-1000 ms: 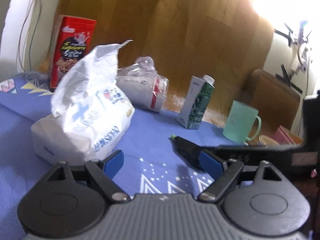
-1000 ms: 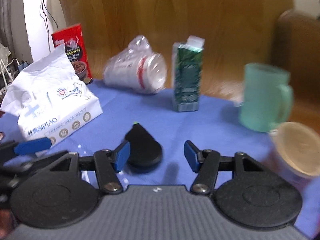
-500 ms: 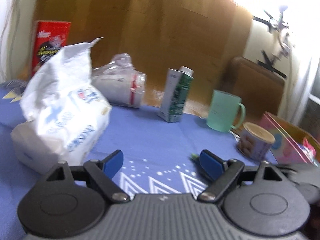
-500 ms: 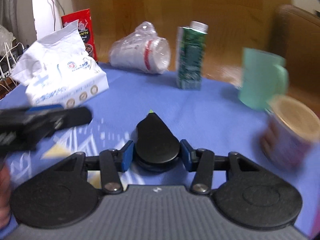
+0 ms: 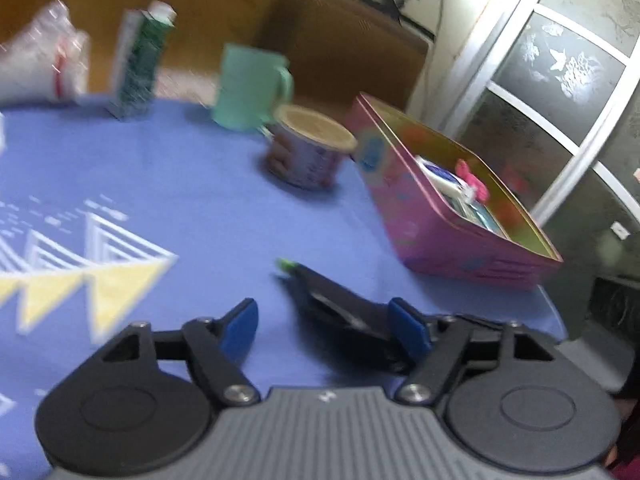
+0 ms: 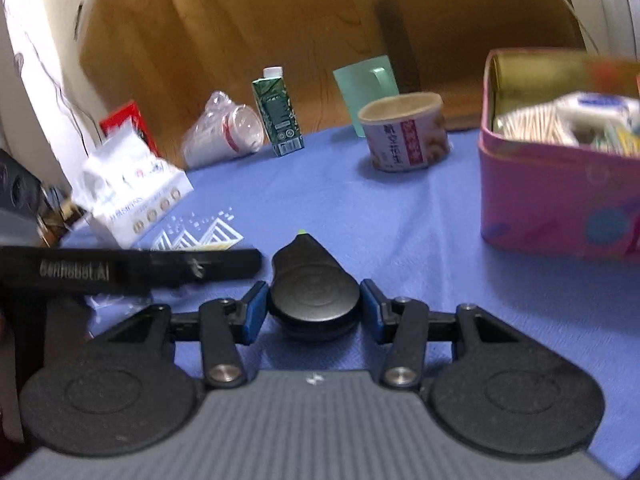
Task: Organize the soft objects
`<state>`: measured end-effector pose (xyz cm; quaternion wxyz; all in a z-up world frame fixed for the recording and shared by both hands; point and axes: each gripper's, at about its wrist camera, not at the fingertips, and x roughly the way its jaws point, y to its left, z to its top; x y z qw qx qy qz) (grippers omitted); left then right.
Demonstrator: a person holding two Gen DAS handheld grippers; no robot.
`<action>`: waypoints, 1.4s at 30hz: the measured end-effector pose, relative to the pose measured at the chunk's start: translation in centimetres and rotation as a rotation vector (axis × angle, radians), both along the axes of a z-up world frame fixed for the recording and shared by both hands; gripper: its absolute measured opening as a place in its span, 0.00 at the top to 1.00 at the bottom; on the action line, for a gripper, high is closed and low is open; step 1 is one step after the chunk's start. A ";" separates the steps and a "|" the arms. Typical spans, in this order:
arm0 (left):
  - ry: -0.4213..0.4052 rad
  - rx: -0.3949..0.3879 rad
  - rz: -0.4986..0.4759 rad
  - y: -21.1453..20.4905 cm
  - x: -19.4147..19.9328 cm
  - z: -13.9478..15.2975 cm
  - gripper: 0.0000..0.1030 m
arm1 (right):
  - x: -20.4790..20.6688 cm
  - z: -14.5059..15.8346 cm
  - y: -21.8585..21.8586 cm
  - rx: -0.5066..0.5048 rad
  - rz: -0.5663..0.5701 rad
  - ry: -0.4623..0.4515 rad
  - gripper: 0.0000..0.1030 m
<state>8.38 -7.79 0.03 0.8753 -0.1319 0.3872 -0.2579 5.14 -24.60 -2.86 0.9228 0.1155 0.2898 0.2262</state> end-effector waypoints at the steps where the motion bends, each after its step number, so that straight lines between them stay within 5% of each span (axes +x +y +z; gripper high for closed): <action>1: 0.032 -0.014 -0.005 -0.4 0.4 -0.1 0.48 | -0.1 0.0 0.0 0.006 0.007 -0.003 0.49; 4: 0.052 -0.050 -0.004 -1.4 1.0 0.2 0.55 | -0.9 0.3 -0.2 0.014 0.019 -0.029 0.49; 8: -0.064 -0.023 -0.057 -4.4 1.2 3.6 0.57 | -2.6 2.1 -2.0 -0.008 -0.036 -0.170 0.49; 16: -0.231 0.039 -0.218 -15.7 3.2 7.7 0.55 | -3.6 4.9 -7.5 -0.195 -0.323 -0.422 0.49; 21: -0.280 0.130 -0.171 -20.9 4.5 6.5 0.43 | -0.3 3.7 -12.4 -0.338 -0.545 -0.410 0.49; 24: -0.213 0.142 -0.108 -21.0 5.6 5.3 0.36 | 2.7 2.7 -15.0 -0.434 -0.635 -0.297 0.45; 28: -0.214 0.196 -0.050 -20.3 5.7 4.8 0.23 | 1.4 2.4 -16.8 -0.308 -0.650 -0.324 0.31; 32: -0.235 0.244 -0.038 -20.0 4.9 4.8 0.19 | -0.9 2.3 -16.8 -0.256 -0.672 -0.353 0.31; 36: -0.302 0.303 -0.035 -20.0 2.7 5.4 0.04 | -2.8 2.4 -16.4 -0.197 -0.690 -0.374 0.31; 42: -0.342 0.352 -0.016 -18.4 0.1 6.2 0.00 | -4.9 2.9 -16.4 -0.119 -0.702 -0.364 0.31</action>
